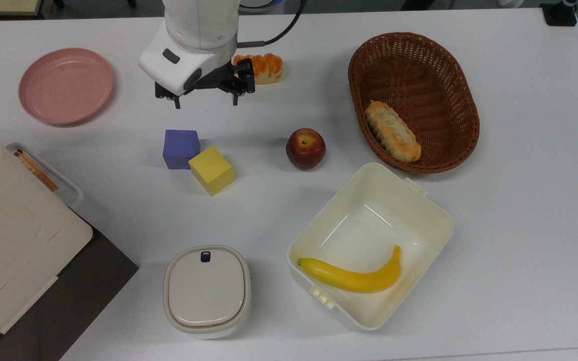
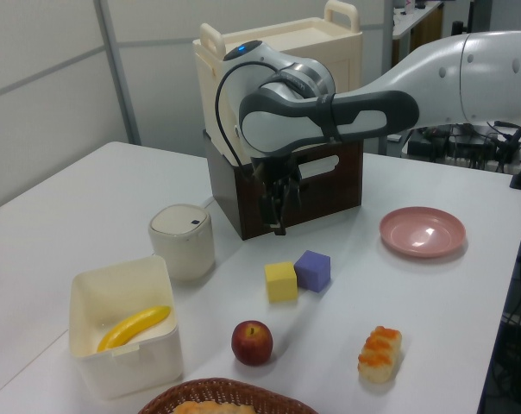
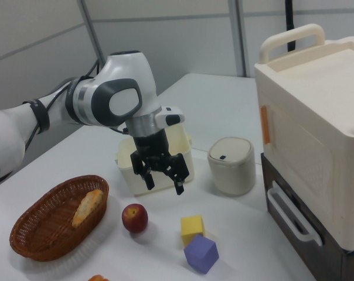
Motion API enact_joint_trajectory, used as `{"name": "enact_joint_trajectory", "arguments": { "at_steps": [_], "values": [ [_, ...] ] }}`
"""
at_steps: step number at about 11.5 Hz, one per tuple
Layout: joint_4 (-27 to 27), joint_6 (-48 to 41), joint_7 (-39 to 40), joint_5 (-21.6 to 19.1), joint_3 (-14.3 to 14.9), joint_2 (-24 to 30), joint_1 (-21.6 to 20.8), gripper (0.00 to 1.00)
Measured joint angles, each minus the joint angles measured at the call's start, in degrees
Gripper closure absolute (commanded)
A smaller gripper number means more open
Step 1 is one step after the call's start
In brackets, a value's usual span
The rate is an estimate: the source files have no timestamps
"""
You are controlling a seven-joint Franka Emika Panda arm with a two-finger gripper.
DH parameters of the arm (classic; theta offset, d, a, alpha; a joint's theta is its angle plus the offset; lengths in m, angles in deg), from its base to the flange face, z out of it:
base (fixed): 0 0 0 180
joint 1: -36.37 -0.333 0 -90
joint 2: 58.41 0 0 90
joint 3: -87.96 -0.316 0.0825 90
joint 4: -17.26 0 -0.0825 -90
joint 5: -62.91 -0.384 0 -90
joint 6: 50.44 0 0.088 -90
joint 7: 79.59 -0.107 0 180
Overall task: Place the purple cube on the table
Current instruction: 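Open the gripper and lift it away from the purple cube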
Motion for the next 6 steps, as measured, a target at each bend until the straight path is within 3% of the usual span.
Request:
{"name": "enact_joint_trajectory", "arguments": {
  "at_steps": [6],
  "values": [
    [-0.5, 0.3, -6.4, -2.7, 0.1, 0.0, 0.6, 0.0]
  ]
}}
